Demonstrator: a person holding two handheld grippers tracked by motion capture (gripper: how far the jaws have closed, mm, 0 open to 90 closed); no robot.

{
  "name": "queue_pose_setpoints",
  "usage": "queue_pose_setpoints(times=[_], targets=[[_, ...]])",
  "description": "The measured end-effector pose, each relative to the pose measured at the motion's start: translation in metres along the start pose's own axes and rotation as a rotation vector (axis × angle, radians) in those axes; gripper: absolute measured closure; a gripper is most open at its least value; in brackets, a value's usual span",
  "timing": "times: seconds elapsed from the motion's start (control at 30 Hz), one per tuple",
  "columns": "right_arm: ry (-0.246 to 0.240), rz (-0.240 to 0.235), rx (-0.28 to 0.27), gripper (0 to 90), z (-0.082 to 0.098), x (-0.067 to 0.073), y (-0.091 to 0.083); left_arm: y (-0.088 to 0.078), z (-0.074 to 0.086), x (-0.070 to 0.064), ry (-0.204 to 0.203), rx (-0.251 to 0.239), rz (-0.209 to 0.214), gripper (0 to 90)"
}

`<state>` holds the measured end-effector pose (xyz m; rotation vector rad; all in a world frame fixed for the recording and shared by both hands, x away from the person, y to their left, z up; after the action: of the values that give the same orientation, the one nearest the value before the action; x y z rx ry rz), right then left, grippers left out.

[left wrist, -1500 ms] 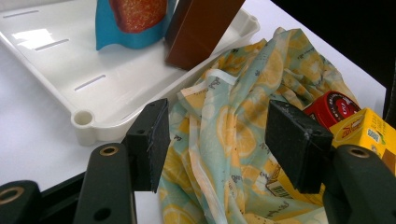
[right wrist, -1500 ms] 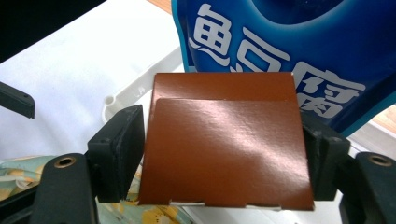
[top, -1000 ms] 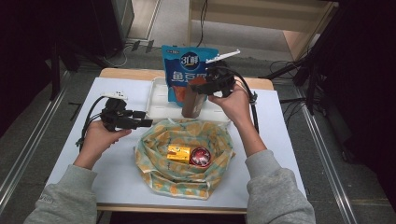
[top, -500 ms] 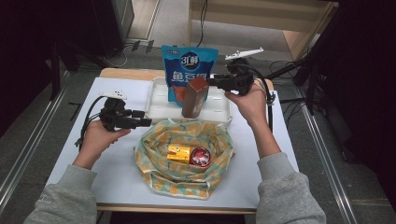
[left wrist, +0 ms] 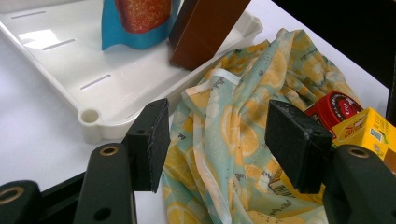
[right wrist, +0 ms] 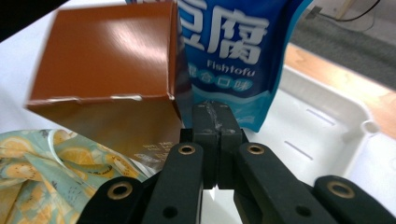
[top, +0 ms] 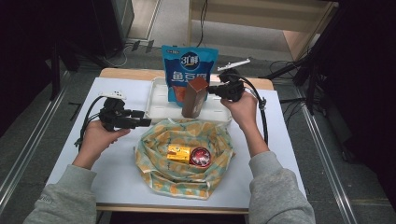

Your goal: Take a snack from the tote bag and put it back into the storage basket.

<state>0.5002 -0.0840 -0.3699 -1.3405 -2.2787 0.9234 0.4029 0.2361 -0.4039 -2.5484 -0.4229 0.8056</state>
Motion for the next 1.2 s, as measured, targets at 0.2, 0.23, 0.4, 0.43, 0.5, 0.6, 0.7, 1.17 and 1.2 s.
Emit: queue_pose_setpoints(times=[0.2, 0.23, 0.4, 0.43, 0.5, 0.6, 0.7, 1.17, 1.2], targets=[[-0.022, -0.014, 0.02, 90.0, 0.005, 0.007, 0.008, -0.001, 0.0, 0.001, -0.003, 0.0, -0.002, 40.4], [-0.027, -0.014, 0.015, 90.0, 0.006, 0.007, 0.008, -0.001, 0.0, 0.001, -0.004, 0.0, -0.002, 40.4], [-0.032, -0.025, 0.022, 90.0, 0.007, 0.012, 0.005, 0.0, 0.0, 0.001, -0.004, -0.002, -0.002, 40.4], [-0.04, -0.026, 0.023, 90.0, 0.008, 0.013, 0.004, 0.001, 0.0, 0.001, -0.003, 0.001, -0.002, 40.4], [-0.045, -0.032, 0.017, 90.0, 0.008, 0.014, 0.003, 0.001, 0.001, 0.001, -0.003, 0.0, -0.002, 40.5], [-0.048, -0.038, 0.017, 90.0, 0.009, 0.017, 0.0, 0.001, 0.0, 0.001, -0.003, 0.0, -0.001, 40.4], [-0.055, -0.048, 0.015, 89.9, 0.01, 0.021, -0.002, 0.0, 0.001, 0.001, -0.004, 0.001, -0.002, 40.5], [-0.078, -0.067, 0.009, 89.3, 0.012, 0.027, -0.008, 0.001, 0.001, 0.0, -0.007, 0.004, 0.0, 40.4], [-0.072, -0.068, 0.012, 88.9, 0.012, 0.026, -0.009, 0.001, 0.001, 0.0, -0.005, 0.005, 0.0, 40.5]])
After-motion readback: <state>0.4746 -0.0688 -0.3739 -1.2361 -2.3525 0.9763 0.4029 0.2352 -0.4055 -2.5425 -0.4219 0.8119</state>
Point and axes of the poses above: each handheld gripper's, and its own axes: y roughly forward along the jaws, z roughly out of its underside, x roughly to its left, the point moved 4 cm from there along y, roughly forward along the jaws, and after that the axes turned 15 degrees about z, right-handed, at the moved point
